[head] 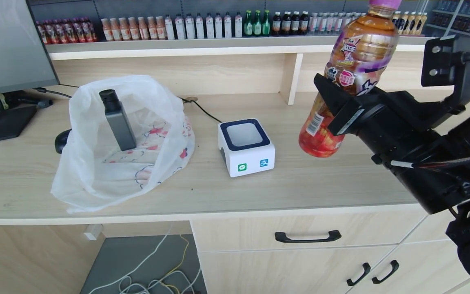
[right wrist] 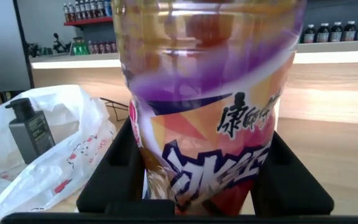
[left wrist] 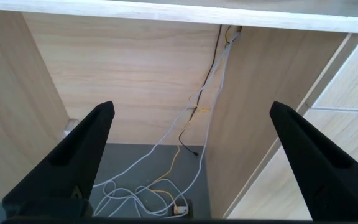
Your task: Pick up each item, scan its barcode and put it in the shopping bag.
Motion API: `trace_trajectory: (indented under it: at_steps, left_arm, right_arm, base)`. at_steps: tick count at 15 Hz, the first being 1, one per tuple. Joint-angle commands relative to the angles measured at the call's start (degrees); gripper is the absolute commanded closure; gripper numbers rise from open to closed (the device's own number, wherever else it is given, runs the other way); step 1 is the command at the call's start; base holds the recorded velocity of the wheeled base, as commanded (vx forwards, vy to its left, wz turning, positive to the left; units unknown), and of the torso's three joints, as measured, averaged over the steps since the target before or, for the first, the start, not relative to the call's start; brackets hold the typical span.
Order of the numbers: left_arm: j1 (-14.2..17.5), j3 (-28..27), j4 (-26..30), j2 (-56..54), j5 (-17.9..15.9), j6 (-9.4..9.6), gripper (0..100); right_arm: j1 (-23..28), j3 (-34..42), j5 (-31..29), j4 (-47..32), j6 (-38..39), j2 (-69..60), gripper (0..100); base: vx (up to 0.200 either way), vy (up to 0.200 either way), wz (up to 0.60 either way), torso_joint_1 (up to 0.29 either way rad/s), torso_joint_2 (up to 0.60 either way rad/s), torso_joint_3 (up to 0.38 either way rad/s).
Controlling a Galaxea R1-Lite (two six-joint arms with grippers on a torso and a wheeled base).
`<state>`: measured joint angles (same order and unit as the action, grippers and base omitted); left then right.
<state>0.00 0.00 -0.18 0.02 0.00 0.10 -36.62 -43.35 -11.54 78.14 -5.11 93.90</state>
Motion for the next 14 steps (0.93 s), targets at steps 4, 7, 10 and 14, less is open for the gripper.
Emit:
trace_trajectory:
  at_steps: [4, 7, 10, 14]
  left_arm:
    - [0.0, 0.0, 0.0, 0.0, 0.0, -0.01, 0]
    - [0.0, 0.0, 0.0, 0.0, 0.0, -0.01, 0]
    - [0.0, 0.0, 0.0, 0.0, 0.0, -0.01, 0]
    - [0.0, 0.0, 0.0, 0.0, 0.0, 0.08, 0]
  right_arm:
    - [0.0, 0.1, 0.0, 0.1, 0.4, -0.7, 100]
    - [0.0, 0.4, -0.1, 0.3, 0.8, -0.6, 100]
    - [0.0, 0.4, -0.1, 1.5, 1.0, -0.2, 100]
    - [0.0, -1.3, 0.2, 1.1, 0.4, -0.6, 100]
  base:
    - [0.000, 0.200, 0.00, 0.004, 0.00, 0.004]
    - [0.000, 0.200, 0.00, -0.001, 0.00, 0.006]
    - [0.000, 0.200, 0.00, 0.004, 0.00, 0.006]
    - [0.000, 0.000, 0.00, 0.000, 0.00, 0.000]
